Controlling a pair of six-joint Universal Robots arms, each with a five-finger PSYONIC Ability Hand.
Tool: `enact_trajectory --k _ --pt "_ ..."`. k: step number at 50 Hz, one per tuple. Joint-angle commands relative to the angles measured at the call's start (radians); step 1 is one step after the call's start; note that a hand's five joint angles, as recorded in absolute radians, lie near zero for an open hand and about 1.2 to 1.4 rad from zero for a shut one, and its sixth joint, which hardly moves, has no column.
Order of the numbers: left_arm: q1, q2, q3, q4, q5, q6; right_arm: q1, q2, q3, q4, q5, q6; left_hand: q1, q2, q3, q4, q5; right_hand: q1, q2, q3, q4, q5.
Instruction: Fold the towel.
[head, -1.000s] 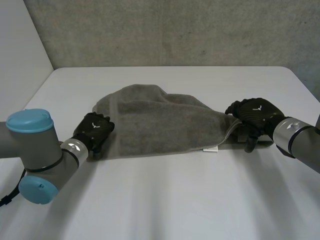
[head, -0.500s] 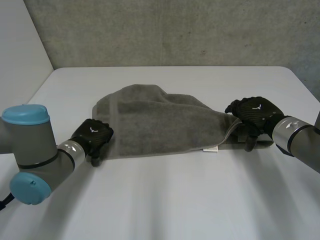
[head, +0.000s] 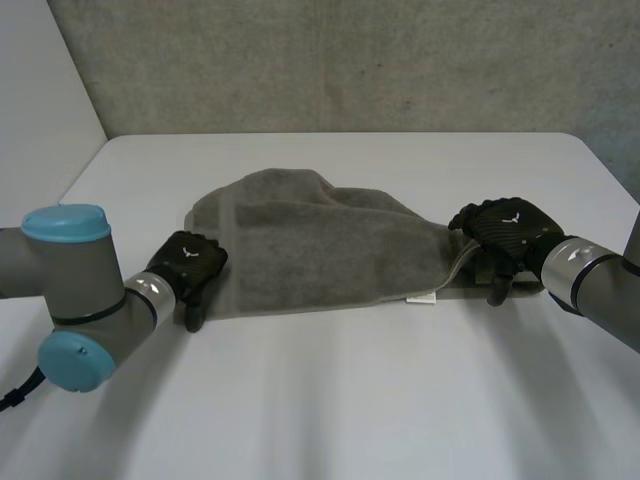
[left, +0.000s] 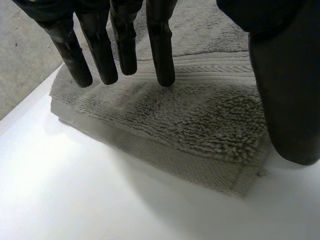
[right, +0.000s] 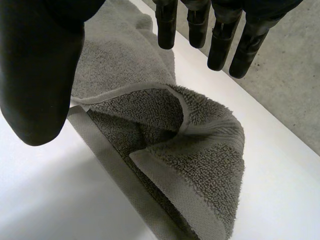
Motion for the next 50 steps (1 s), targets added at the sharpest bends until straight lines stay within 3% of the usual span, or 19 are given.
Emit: enact_trajectory --k 1,14,19,24,26,33,40,44,46,50 --pt "0.0 -0.017 0.036 -0.002 -0.001 -0.002 0.0 0.005 -0.002 0.0 0.0 -0.002 0.006 0.015 0.012 0.018 0.008 -0.063 -0.067 -0.068 -0.075 -0.06" --pt "0.0 -0.03 0.072 -0.008 0.005 0.0 0.0 0.01 -0.003 0.0 0.0 -0.004 0.024 0.032 0.03 0.036 0.025 -0.063 -0.067 -0.068 -0.075 -0.06" --pt "0.0 -0.043 0.082 -0.01 0.007 0.0 0.0 0.012 -0.005 -0.001 0.0 -0.004 0.167 0.176 0.174 0.18 0.169 -0.063 -0.067 -0.068 -0.075 -0.06" --pt "0.0 -0.043 0.084 -0.011 0.01 0.0 0.0 0.016 -0.003 -0.001 0.0 -0.005 0.507 0.516 0.514 0.52 0.509 -0.063 -0.067 -0.068 -0.075 -0.06" --pt "0.0 -0.044 0.084 -0.013 0.01 0.0 0.0 0.016 -0.005 -0.001 0.0 -0.005 0.546 0.555 0.552 0.558 0.547 -0.063 -0.067 -0.068 -0.075 -0.06" --pt "0.0 -0.044 0.084 -0.016 0.009 -0.002 0.0 0.016 -0.005 -0.001 0.0 -0.005 0.531 0.54 0.538 0.544 0.533 -0.063 -0.067 -0.068 -0.075 -0.06" --pt "0.0 -0.043 0.079 -0.016 0.007 -0.002 0.0 0.016 -0.003 -0.001 0.0 -0.005 0.318 0.326 0.324 0.33 0.319 -0.063 -0.067 -0.068 -0.075 -0.06" --pt "0.0 -0.044 0.081 -0.016 0.007 -0.002 0.0 0.016 -0.003 -0.001 0.0 -0.005 0.32 0.329 0.326 0.332 0.322 -0.063 -0.067 -0.068 -0.075 -0.06" --pt "0.0 -0.044 0.079 -0.016 0.007 0.0 0.0 0.016 -0.003 -0.001 0.0 -0.005 0.361 0.37 0.367 0.373 0.363 -0.063 -0.067 -0.068 -0.075 -0.06" --pt "0.0 -0.047 0.076 -0.016 0.009 0.0 0.0 0.016 -0.003 -0.003 0.0 -0.005 0.768 0.777 0.774 0.78 0.769 -0.063 -0.067 -0.068 -0.075 -0.06"
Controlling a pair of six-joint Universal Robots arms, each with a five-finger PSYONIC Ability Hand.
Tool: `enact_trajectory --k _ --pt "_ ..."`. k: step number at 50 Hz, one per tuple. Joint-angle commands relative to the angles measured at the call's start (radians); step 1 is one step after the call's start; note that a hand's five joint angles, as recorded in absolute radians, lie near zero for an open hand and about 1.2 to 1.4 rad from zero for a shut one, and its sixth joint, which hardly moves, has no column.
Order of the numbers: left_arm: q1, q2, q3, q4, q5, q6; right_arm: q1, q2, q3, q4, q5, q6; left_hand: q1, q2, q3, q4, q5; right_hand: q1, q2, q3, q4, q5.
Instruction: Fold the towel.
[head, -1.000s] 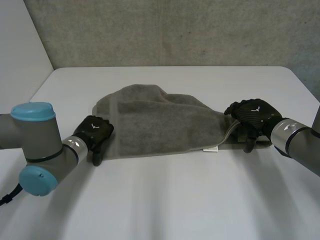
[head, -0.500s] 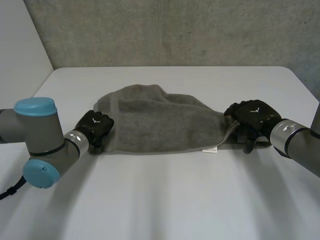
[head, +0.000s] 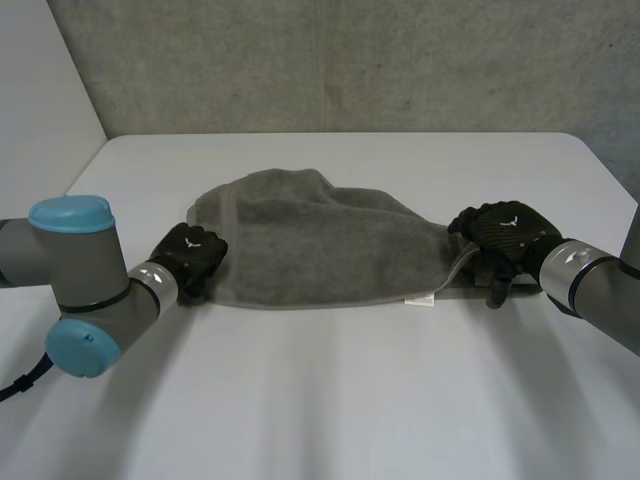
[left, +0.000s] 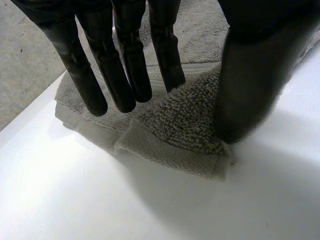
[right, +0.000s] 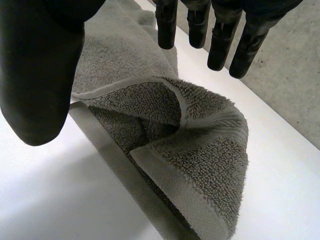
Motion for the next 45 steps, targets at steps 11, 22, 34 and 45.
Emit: enact_trajectory --k 11,22,34,45 --pt "0.005 0.07 -0.028 -0.007 -0.006 -0.019 -0.006 -0.008 -0.006 0.002 0.014 0.064 0.559 0.556 0.557 0.556 0.57 -0.063 -0.067 -0.068 -0.075 -0.06" --pt "0.058 0.24 -0.059 -0.012 -0.008 -0.161 -0.028 -0.028 0.011 0.006 0.015 0.287 0.559 0.556 0.557 0.556 0.57 -0.063 -0.067 -0.068 -0.075 -0.06" --pt "0.058 0.27 -0.087 -0.052 -0.008 -0.207 -0.067 -0.049 0.124 -0.075 0.057 0.321 0.559 0.556 0.557 0.556 0.57 -0.063 -0.067 -0.068 -0.075 -0.06" --pt "0.101 0.306 -0.074 -0.05 -0.011 -0.211 -0.15 -0.2 0.164 -0.006 -0.003 0.258 0.559 0.556 0.557 0.556 0.57 0.017 0.014 0.013 0.006 0.021"
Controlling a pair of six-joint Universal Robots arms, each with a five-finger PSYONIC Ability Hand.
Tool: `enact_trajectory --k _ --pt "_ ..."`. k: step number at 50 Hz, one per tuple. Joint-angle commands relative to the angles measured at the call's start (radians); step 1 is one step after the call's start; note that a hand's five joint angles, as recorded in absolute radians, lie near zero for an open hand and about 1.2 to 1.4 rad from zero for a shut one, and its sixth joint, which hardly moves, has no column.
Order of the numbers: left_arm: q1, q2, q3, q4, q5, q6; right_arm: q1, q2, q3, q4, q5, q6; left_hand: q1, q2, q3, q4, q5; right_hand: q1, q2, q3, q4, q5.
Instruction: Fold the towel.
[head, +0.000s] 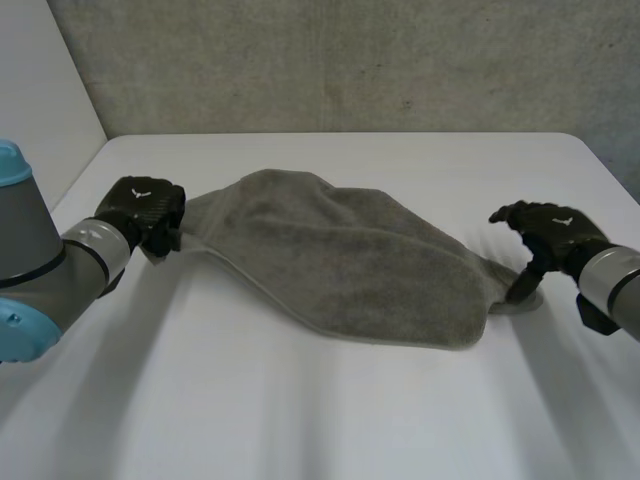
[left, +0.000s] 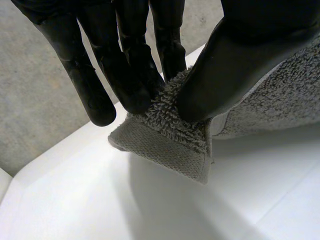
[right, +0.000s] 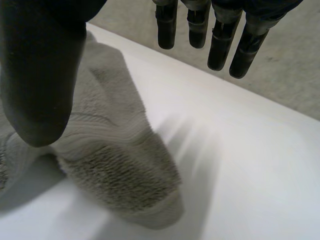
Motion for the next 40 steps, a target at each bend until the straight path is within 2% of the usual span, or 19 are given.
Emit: enact_trajectory --k 1,5,9,15,24,32,34,35,36,37,38,40 --pt "0.038 0.02 0.013 0.002 -0.001 0.0 -0.059 -0.081 0.024 0.101 -0.088 -0.09 0.134 0.077 0.067 0.04 0.101 0.019 0.017 0.016 0.008 0.023" --pt "0.038 0.02 0.011 0.001 -0.001 0.0 -0.082 -0.075 0.046 0.161 -0.13 -0.182 0.134 0.077 0.067 0.04 0.101 0.055 0.052 0.051 0.044 0.058" --pt "0.038 0.02 0.01 0.001 0.001 -0.001 -0.076 -0.059 0.056 0.152 -0.129 -0.207 0.134 0.077 0.067 0.04 0.101 0.075 0.072 0.071 0.064 0.079" --pt "0.034 0.022 0.002 0.001 0.001 -0.007 -0.074 0.014 0.053 0.101 -0.124 -0.208 0.134 0.077 0.067 0.04 0.101 0.265 0.263 0.261 0.254 0.269" --pt "0.032 0.022 0.002 0.001 0.002 -0.01 -0.073 0.1 0.02 0.068 -0.127 -0.216 0.134 0.077 0.067 0.04 0.101 0.325 0.322 0.321 0.314 0.329" --pt "0.027 0.035 -0.003 -0.006 0.002 -0.024 -0.068 0.188 -0.057 0.071 -0.115 -0.218 0.134 0.077 0.067 0.04 0.101 0.489 0.486 0.485 0.478 0.493" --pt "0.027 0.042 -0.003 -0.01 0.005 -0.036 -0.067 0.183 -0.075 0.075 -0.124 -0.215 0.134 0.077 0.067 0.04 0.101 0.863 0.86 0.859 0.852 0.867" --pt "0.026 0.051 -0.003 -0.016 0.007 -0.055 -0.067 0.183 -0.075 0.075 -0.124 -0.215 0.134 0.077 0.067 0.04 0.101 0.865 0.862 0.861 0.854 0.869" --pt "0.026 0.051 -0.003 -0.016 0.007 -0.055 -0.07 0.168 -0.079 0.078 -0.127 -0.208 0.134 0.077 0.067 0.04 0.101 1.051 1.048 1.047 1.04 1.055" --pt "0.026 0.057 -0.004 -0.022 0.01 -0.069 -0.07 0.168 -0.079 0.078 -0.127 -0.208 0.134 0.077 0.067 0.04 0.101 1.053 1.05 1.049 1.042 1.057" --pt "0.024 0.063 -0.004 -0.03 0.011 -0.081 -0.068 0.142 -0.075 0.086 -0.124 -0.207 0.134 0.077 0.067 0.04 0.101 1.156 1.154 1.153 1.145 1.16" --pt "0.023 0.075 -0.007 -0.038 0.011 -0.09 -0.07 0.102 -0.072 0.104 -0.124 -0.208 0.134 0.077 0.067 0.04 0.101 1.158 1.155 1.154 1.147 1.161"
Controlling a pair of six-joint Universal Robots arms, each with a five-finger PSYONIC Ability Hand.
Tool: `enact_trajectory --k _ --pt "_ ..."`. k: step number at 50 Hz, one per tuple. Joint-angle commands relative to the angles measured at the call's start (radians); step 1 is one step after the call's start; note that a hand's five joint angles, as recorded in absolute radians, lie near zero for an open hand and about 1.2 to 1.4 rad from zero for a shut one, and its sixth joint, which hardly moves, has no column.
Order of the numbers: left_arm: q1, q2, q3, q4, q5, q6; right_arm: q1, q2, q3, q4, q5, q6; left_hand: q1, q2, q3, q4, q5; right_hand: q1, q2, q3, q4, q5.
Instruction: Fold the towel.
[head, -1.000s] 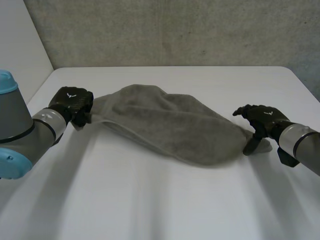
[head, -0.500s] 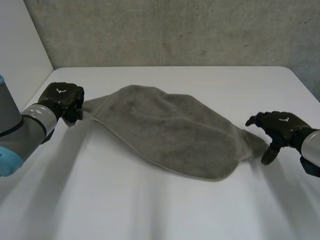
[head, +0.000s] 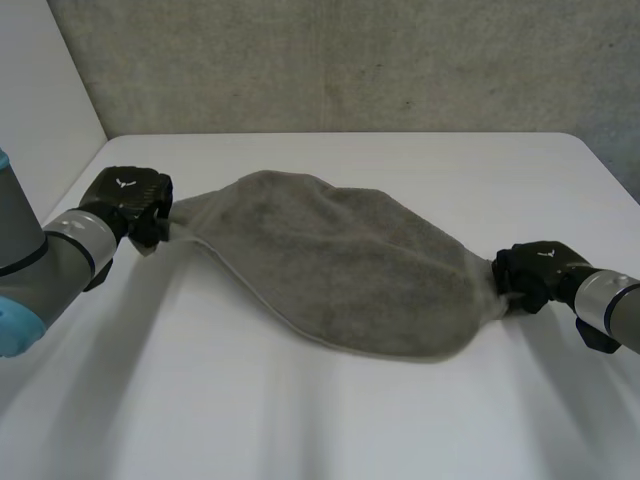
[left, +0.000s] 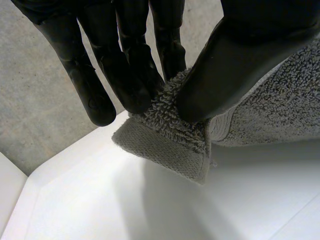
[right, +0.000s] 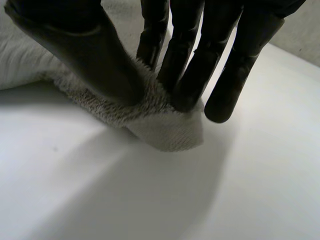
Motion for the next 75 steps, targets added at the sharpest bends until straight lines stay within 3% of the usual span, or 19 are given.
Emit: enact_trajectory --k 1,5,11,14,19,25,26,27,28,29,30,33,35,38,47,61,69,75 --pt "-0.004 0.053 -0.014 -0.031 0.008 -0.058 -0.003 -0.129 -0.007 0.059 -0.006 0.009 0.134 0.077 0.063 0.04 0.101 0.21 0.21 0.233 0.222 0.212" --pt "-0.004 0.102 -0.038 -0.033 0.013 -0.061 -0.009 -0.248 -0.057 0.23 -0.06 0.001 0.134 0.077 0.063 0.04 0.101 0.21 0.21 0.233 0.222 0.212" --pt "-0.01 0.15 -0.057 -0.033 0.013 -0.075 -0.013 -0.247 -0.163 0.405 -0.157 -0.025 0.134 0.077 0.063 0.04 0.101 0.21 0.21 0.233 0.222 0.212" --pt "-0.013 0.149 -0.057 -0.033 0.013 -0.089 -0.008 -0.18 -0.231 0.459 -0.163 -0.083 0.134 0.077 0.063 0.04 0.101 0.21 0.21 0.233 0.222 0.212" --pt "-0.012 0.138 -0.057 -0.033 0.013 -0.092 0.036 0.034 -0.465 0.556 -0.065 -0.167 0.134 0.077 0.063 0.04 0.101 0.21 0.21 0.233 0.222 0.212" --pt "-0.007 0.086 -0.046 -0.03 0.013 -0.09 0.109 0.218 -0.677 0.579 -0.011 -0.17 0.134 0.077 0.063 0.04 0.101 0.21 0.21 0.233 0.222 0.212" --pt "-0.009 0.071 -0.039 -0.03 0.014 -0.09 0.127 0.275 -0.741 0.579 0.0 -0.172 0.134 0.077 0.063 0.04 0.101 0.173 0.173 0.197 0.185 0.175" --pt "-0.009 0.07 -0.039 -0.03 0.014 -0.09 0.148 0.332 -0.806 0.574 0.014 -0.17 0.134 0.077 0.063 0.04 0.101 -0.283 -0.284 -0.26 -0.271 -0.282" --pt "-0.009 0.057 -0.035 -0.028 0.013 -0.087 0.148 0.333 -0.806 0.574 0.014 -0.17 0.134 0.077 0.063 0.04 0.101 -0.288 -0.288 -0.265 -0.276 -0.286" --pt "-0.009 0.057 -0.035 -0.028 0.013 -0.087 0.173 0.381 -0.873 0.568 0.03 -0.167 0.134 0.077 0.063 0.04 0.101 -0.686 -0.687 -0.663 -0.674 -0.684" --pt "-0.01 0.043 -0.025 -0.027 0.014 -0.087 0.193 0.424 -0.939 0.562 0.065 -0.158 0.134 0.077 0.063 0.04 0.101 -0.847 -0.848 -0.824 -0.835 -0.845" --pt "-0.012 0.014 -0.006 -0.027 0.013 -0.087 0.205 0.46 -1.003 0.553 0.109 -0.15 0.134 0.077 0.063 0.04 0.101 -0.945 -0.946 -0.922 -0.934 -0.944" --pt "-0.013 0.003 0.003 -0.027 0.011 -0.087 0.222 0.518 -1.105 0.528 0.184 -0.131 0.134 0.077 0.063 0.04 0.101 -1.012 -1.012 -0.988 -1.0 -1.01" --pt "-0.013 -0.008 0.011 -0.027 0.011 -0.087 0.231 0.534 -1.148 0.499 0.202 -0.101 0.134 0.077 0.063 0.04 0.101 -1.012 -1.012 -0.988 -1.0 -1.01" --pt "-0.012 -0.011 0.014 -0.027 0.013 -0.087 0.233 0.446 -1.073 0.487 0.192 -0.031 0.134 0.077 0.063 0.04 0.101 -1.012 -1.012 -0.988 -1.0 -1.01" --pt "-0.009 -0.005 0.008 -0.028 0.013 -0.089 0.181 0.08 -0.569 0.427 0.038 -0.048 0.134 0.077 0.063 0.04 0.101 -0.94 -0.94 -0.916 -0.928 -0.938" --pt "-0.012 0.0 0.001 -0.028 0.013 -0.087 0.199 -0.029 -0.173 0.181 0.049 -0.144 0.134 0.077 0.063 0.04 0.101 -0.943 -0.943 -0.919 -0.931 -0.941" --pt "-0.01 0.001 -0.002 -0.028 0.013 -0.089 0.201 -0.04 -0.051 0.045 0.052 -0.184 0.134 0.077 0.063 0.04 0.101 -0.943 -0.943 -0.919 -0.931 -0.941"
